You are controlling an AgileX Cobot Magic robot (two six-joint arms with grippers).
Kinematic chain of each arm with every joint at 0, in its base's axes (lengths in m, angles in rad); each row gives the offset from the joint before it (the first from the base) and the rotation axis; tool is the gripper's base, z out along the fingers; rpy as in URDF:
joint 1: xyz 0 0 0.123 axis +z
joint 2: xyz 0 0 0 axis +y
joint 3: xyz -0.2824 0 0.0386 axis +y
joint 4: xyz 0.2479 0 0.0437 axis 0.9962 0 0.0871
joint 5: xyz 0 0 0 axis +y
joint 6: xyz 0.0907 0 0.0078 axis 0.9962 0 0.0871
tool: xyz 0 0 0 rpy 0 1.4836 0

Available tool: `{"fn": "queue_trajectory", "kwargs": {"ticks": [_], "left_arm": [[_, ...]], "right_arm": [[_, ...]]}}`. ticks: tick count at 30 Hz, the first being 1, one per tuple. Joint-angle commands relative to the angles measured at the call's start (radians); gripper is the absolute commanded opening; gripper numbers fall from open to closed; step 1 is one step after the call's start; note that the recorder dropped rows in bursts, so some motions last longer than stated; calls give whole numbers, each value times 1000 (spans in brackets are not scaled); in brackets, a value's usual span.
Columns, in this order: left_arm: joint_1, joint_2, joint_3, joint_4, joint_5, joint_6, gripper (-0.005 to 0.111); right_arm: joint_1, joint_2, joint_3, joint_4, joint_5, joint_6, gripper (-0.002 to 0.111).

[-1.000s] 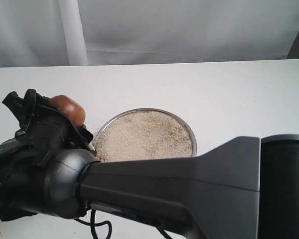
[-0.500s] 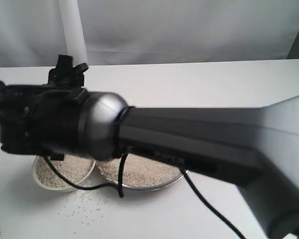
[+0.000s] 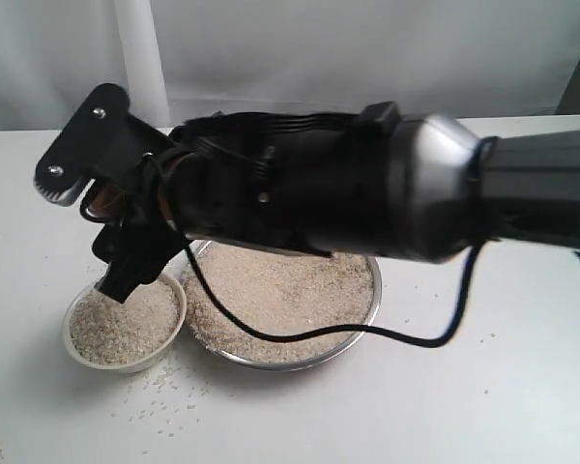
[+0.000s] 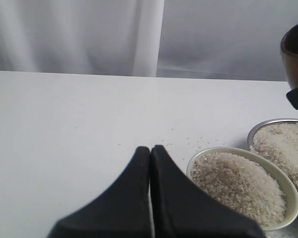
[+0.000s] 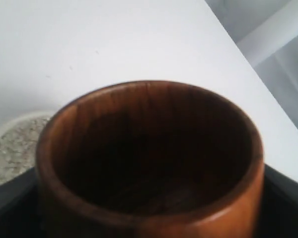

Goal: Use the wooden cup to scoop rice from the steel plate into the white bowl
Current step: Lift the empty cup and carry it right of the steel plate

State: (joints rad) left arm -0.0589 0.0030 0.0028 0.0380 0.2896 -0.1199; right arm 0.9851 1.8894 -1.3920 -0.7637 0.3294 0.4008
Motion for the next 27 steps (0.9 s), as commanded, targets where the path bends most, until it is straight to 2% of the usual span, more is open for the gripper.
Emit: {"fn": "queue_trajectory", "kwargs": {"ticks": [1, 3, 7, 9, 12, 24, 27], "left_arm": [[-4, -3, -3, -5, -4, -4, 0], [-4, -3, -3, -5, -4, -4, 0], [-4, -3, -3, -5, -4, -4, 0], [-4, -3, -3, -5, -4, -4, 0], [-4, -3, -3, -5, -4, -4, 0], [-4, -3, -3, -5, -4, -4, 0], [-4, -3, -3, -5, -4, -4, 0]], "right_arm": [[-63, -94, 155, 78, -329, 18, 0], [-93, -114, 210, 168, -445, -21, 0], [-140, -131, 315, 436, -668, -292, 0], [-160, -131, 369, 512, -756, -383, 0], [-189, -131, 431, 539, -851, -411, 0], [-328, -261, 559, 565, -890, -461, 0], [-407, -314, 627, 608, -896, -461, 0]]}}
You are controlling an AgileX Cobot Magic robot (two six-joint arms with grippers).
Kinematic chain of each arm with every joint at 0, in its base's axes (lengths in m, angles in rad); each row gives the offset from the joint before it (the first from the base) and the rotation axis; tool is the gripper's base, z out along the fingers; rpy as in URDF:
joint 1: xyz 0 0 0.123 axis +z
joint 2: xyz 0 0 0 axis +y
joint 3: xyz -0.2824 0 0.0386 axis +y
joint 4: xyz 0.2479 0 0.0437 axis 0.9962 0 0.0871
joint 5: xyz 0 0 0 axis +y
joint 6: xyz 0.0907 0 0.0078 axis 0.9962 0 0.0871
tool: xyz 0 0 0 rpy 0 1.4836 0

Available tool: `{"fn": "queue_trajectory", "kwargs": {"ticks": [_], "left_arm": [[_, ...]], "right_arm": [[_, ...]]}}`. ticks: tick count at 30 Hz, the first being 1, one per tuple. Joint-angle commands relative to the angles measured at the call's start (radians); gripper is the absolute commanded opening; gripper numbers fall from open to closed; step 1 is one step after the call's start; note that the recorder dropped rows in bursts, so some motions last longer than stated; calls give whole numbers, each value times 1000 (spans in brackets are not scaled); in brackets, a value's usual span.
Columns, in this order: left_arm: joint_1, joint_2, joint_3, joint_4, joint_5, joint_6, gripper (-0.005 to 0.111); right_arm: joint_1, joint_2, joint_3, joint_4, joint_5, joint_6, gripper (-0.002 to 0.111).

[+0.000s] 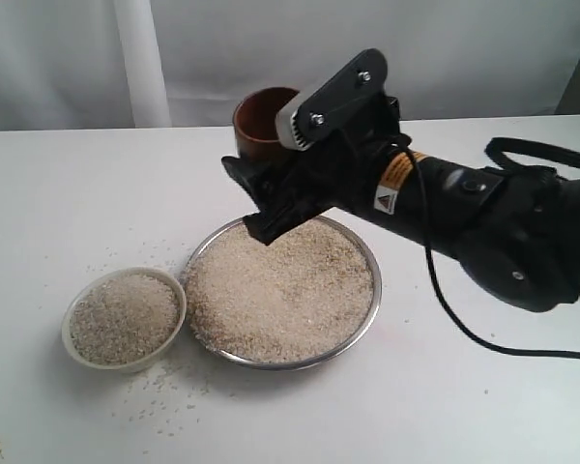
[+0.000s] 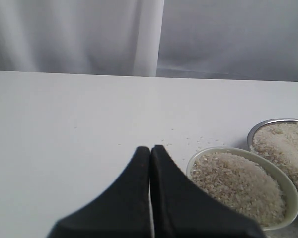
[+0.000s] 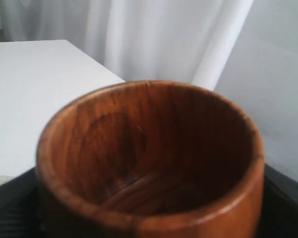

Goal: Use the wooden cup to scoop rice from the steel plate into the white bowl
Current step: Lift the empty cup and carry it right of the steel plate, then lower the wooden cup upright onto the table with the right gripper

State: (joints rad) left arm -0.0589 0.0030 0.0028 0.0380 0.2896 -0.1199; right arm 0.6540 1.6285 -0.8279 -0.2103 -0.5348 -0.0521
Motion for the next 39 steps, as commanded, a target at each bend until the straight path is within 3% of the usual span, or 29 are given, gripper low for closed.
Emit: {"fn": "queue_trajectory", "kwargs": {"ticks": [1, 4, 8, 17, 25, 39], "left_arm": [[-4, -3, -3, -5, -4, -2, 0], [-4, -3, -3, -5, -4, -1, 0], [-4, -3, -3, -5, -4, -1, 0], [-4, -3, -3, -5, -4, -4, 0], [-4, -3, -3, -5, -4, -1, 0], [-4, -3, -3, -5, -4, -3, 0]], "right_arm": [[-96, -60, 82, 66, -37, -8, 0], [-173, -65, 198, 190, -134, -14, 0], [-191, -65, 309, 312, -275, -80, 0], [-194, -65, 389, 472, -295, -113, 0], [-305, 14, 413, 434, -263, -127, 0], [-305, 250, 413, 434, -414, -127, 0]]}}
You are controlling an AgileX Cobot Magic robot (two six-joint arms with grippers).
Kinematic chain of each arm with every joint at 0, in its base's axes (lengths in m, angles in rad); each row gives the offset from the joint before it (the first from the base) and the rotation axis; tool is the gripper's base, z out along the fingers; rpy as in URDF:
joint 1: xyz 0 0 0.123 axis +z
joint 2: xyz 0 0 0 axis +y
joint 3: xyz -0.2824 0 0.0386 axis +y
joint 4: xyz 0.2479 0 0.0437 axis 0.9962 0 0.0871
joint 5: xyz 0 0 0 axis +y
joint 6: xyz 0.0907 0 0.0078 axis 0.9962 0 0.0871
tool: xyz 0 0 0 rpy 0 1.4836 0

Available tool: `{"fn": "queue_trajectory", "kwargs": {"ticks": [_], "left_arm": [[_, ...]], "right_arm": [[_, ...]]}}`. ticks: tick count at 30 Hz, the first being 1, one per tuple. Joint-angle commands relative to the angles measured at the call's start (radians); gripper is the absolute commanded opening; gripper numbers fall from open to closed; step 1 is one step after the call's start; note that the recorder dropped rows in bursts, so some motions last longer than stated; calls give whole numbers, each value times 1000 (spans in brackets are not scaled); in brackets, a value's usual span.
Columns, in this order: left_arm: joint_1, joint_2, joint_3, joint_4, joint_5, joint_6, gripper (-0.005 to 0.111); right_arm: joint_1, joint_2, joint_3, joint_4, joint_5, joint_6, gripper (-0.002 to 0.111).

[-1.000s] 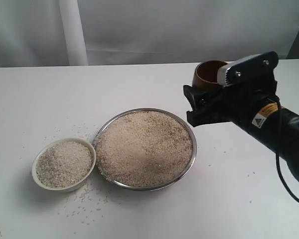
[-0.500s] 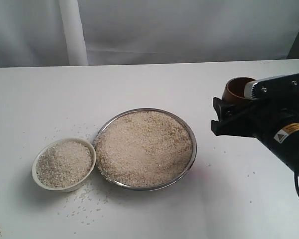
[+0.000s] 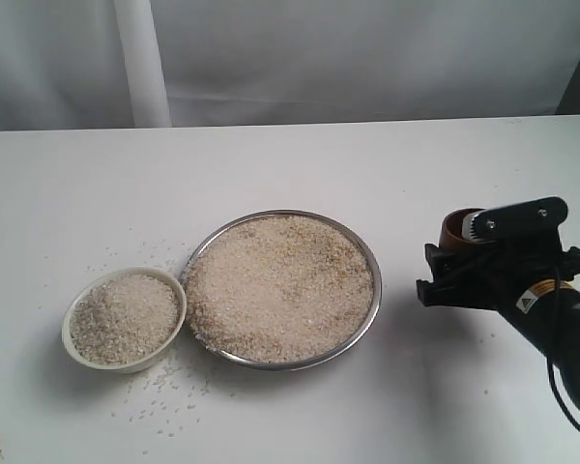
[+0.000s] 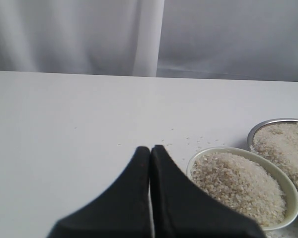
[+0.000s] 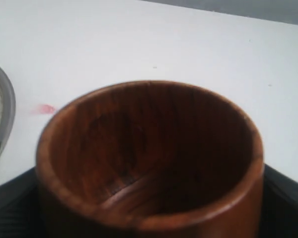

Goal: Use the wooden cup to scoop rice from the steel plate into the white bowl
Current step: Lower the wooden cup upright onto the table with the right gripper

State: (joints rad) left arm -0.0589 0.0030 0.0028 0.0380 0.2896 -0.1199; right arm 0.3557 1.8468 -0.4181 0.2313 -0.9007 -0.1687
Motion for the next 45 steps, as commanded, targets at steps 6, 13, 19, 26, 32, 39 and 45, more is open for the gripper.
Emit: {"fn": "queue_trajectory", "kwargs": {"ticks": [6, 13, 19, 26, 32, 39, 45], "left_arm": [[-4, -3, -3, -5, -4, -1, 0], [-4, -3, -3, -5, -4, -1, 0], [-4, -3, -3, -5, -4, -4, 0], [-4, -3, -3, -5, -4, -4, 0], [-4, -3, -3, -5, -4, -4, 0], [-4, -3, -3, -5, -4, -4, 0], [-4, -3, -3, -5, -4, -4, 0]], "right_arm": [[-7, 67, 3, -8, -50, -7, 0], [-7, 104, 3, -8, -36, -7, 0], [-7, 104, 3, -8, -3, -7, 0], [-7, 104, 3, -6, -1, -7, 0], [-7, 104, 3, 3, 27, -4, 22], [-7, 104, 3, 3, 5, -12, 80], [-7, 104, 3, 3, -3, -12, 99]]}}
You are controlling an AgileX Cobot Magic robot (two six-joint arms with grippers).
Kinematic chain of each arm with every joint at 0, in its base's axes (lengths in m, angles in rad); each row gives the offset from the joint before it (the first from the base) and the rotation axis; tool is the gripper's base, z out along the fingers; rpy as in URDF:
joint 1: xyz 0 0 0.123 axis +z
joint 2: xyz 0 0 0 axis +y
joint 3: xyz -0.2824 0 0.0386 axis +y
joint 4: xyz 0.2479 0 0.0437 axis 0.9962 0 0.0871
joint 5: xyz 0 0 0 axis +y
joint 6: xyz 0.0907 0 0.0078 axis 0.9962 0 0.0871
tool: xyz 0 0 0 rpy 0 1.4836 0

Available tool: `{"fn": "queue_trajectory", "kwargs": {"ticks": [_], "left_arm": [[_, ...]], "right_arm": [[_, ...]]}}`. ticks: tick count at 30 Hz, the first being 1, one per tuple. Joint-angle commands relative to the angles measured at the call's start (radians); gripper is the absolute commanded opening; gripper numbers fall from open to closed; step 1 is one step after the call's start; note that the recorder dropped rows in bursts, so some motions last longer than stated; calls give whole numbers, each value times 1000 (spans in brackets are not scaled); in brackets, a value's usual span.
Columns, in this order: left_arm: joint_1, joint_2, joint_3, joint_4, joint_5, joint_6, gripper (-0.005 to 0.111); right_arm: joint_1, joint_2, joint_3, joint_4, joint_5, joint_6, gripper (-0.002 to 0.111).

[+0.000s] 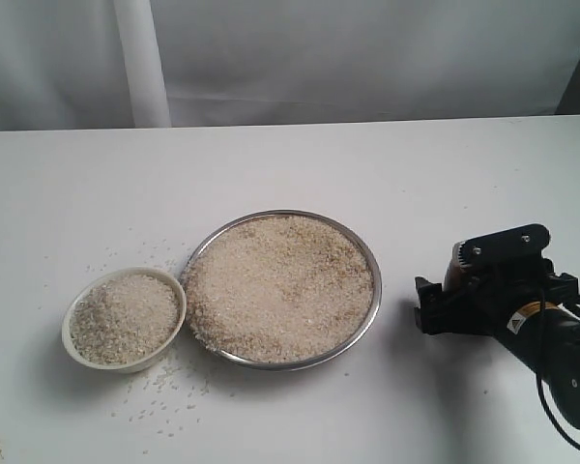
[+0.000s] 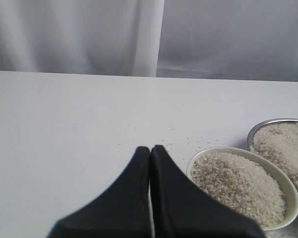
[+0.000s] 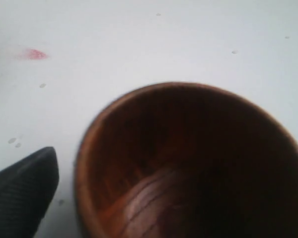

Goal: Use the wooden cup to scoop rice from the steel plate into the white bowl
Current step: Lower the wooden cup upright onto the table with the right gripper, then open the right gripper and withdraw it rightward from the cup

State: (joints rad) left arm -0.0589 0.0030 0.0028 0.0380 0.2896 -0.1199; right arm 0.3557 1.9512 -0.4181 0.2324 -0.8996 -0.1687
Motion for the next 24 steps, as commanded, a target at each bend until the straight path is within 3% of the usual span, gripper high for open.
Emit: {"fn": "queue_trajectory", "kwargs": {"ticks": [1, 7, 19, 22, 24], "left_arm": [[-4, -3, -3, -5, -4, -2, 0], [-4, -3, -3, -5, -4, -2, 0], [-4, -3, -3, -5, -4, -4, 0], [-4, -3, -3, -5, -4, -4, 0], [-4, -3, -3, -5, -4, -4, 0]], "right_arm": [[-7, -1, 3, 2, -5, -12, 99], [-5, -70, 39, -4, -4, -12, 99], [-5, -508, 165, 2, 105, -4, 99], [-5, -640, 228, 0, 105, -4, 93], [-5, -716, 265, 13, 107, -3, 76]]}}
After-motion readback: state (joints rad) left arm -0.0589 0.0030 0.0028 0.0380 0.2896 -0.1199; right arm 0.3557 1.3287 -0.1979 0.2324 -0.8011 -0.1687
